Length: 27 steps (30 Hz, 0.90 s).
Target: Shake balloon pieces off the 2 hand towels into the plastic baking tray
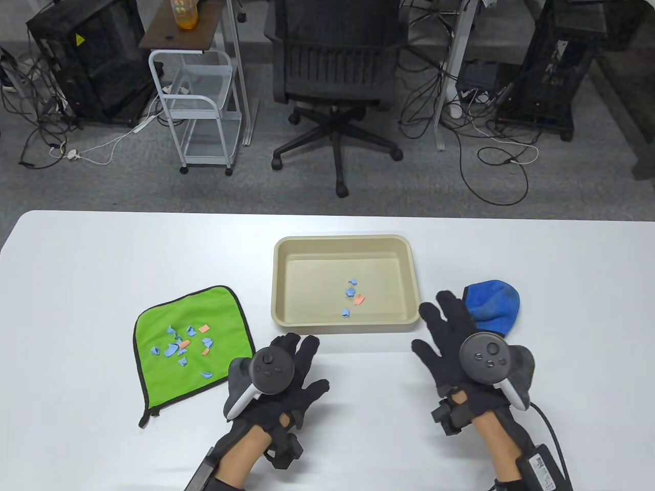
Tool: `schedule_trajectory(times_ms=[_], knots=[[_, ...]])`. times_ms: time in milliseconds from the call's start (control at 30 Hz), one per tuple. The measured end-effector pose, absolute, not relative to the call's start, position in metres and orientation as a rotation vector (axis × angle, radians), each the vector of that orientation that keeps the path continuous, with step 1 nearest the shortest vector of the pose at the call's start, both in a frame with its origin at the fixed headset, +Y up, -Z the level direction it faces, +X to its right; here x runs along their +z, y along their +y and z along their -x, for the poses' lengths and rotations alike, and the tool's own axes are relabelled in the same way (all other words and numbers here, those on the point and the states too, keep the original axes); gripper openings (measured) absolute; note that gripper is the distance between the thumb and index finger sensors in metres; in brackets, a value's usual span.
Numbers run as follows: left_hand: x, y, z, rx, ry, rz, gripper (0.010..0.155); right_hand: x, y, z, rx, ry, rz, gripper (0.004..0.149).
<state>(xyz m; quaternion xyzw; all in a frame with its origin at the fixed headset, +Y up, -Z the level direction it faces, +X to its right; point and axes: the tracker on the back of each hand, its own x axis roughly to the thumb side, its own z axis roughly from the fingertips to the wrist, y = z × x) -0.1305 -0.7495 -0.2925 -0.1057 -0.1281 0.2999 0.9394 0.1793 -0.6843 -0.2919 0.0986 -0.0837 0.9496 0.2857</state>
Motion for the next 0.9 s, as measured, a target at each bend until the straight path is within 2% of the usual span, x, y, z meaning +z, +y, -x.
schedule_trajectory(times_ms=[100, 200, 267, 367, 900], knots=[[-0.292, -0.751, 0.129, 0.610, -0.266, 0.221, 0.084, -0.287, -0.698, -0.156, 2.529, -0.176, -0.301, 0.070], [-0.292, -0.754, 0.127, 0.605, -0.271, 0.232, 0.084, -0.285, -0.726, -0.138, 2.519, -0.101, -0.314, 0.072], [-0.291, -0.756, 0.125, 0.600, -0.278, 0.244, 0.084, -0.286, -0.737, -0.133, 2.587, 0.019, -0.344, 0.073], [-0.290, -0.757, 0.122, 0.592, -0.285, 0.245, 0.084, -0.287, -0.747, -0.136, 2.637, 0.010, -0.324, 0.074], [-0.291, -0.761, 0.124, 0.600, -0.269, 0.253, 0.084, -0.290, -0.746, -0.145, 2.641, 0.011, -0.330, 0.074]])
